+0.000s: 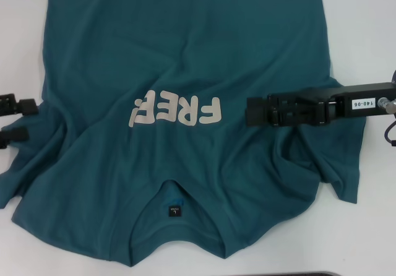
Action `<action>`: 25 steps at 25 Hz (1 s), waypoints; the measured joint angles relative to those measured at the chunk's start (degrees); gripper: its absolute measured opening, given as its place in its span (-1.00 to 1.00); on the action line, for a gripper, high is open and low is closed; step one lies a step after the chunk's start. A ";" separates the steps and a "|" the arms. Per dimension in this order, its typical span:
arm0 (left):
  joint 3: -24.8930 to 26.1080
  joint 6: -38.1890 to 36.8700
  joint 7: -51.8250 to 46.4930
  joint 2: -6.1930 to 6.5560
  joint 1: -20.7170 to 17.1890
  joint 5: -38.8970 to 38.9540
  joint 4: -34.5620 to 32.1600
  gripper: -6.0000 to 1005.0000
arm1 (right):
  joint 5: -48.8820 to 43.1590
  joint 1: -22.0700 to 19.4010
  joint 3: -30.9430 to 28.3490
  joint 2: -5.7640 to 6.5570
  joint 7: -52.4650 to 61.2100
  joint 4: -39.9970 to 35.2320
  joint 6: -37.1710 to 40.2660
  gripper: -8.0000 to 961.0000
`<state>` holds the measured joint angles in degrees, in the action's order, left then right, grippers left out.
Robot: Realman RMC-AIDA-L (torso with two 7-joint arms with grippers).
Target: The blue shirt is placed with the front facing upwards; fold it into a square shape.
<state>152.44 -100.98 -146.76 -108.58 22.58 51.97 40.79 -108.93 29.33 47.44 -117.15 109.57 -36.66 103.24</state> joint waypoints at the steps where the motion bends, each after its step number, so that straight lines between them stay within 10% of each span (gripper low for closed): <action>1: 0.01 0.57 -0.18 0.01 -0.23 -0.19 -0.14 0.52 | 0.01 0.02 -0.03 0.02 0.01 -0.09 -0.05 0.72; 25: -0.35 7.77 -3.77 0.11 -0.24 -5.81 -0.35 0.52 | -0.03 -0.38 -1.48 0.35 0.12 0.23 -0.15 0.72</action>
<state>152.09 -93.21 -150.52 -108.47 22.34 46.16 40.43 -108.96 28.95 45.97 -116.80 109.69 -36.44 103.09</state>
